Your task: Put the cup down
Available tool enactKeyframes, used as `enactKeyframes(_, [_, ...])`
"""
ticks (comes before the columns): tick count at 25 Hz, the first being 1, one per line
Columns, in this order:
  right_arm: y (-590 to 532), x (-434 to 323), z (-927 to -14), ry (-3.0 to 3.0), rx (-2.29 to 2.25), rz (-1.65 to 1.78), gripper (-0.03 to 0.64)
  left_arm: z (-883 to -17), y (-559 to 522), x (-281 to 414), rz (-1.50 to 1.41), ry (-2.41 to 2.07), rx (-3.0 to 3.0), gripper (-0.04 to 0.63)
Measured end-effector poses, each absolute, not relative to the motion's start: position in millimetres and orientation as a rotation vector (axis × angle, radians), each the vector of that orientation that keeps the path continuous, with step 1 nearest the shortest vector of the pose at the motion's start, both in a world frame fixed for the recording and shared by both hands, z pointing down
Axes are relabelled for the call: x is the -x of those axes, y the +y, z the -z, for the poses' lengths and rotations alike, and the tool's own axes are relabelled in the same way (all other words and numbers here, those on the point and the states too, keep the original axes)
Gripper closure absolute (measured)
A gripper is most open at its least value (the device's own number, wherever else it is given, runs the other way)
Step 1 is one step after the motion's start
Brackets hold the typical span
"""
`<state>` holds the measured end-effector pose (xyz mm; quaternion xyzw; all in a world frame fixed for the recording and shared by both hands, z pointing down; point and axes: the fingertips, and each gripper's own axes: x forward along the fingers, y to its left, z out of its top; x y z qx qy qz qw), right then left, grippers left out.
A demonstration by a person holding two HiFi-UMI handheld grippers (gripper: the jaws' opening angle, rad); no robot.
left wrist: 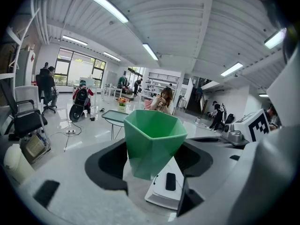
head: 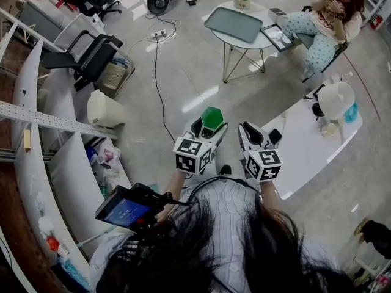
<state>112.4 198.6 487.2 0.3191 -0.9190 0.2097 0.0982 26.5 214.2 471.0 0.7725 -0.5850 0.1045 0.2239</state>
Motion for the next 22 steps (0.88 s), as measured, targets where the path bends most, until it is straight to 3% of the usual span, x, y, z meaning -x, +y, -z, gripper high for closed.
enactKeyframes(22, [35,20,-480,-2.659,-1.024,-0.641,0.544,-460,33,95,-0.323,-1.486,-2.237,0.273])
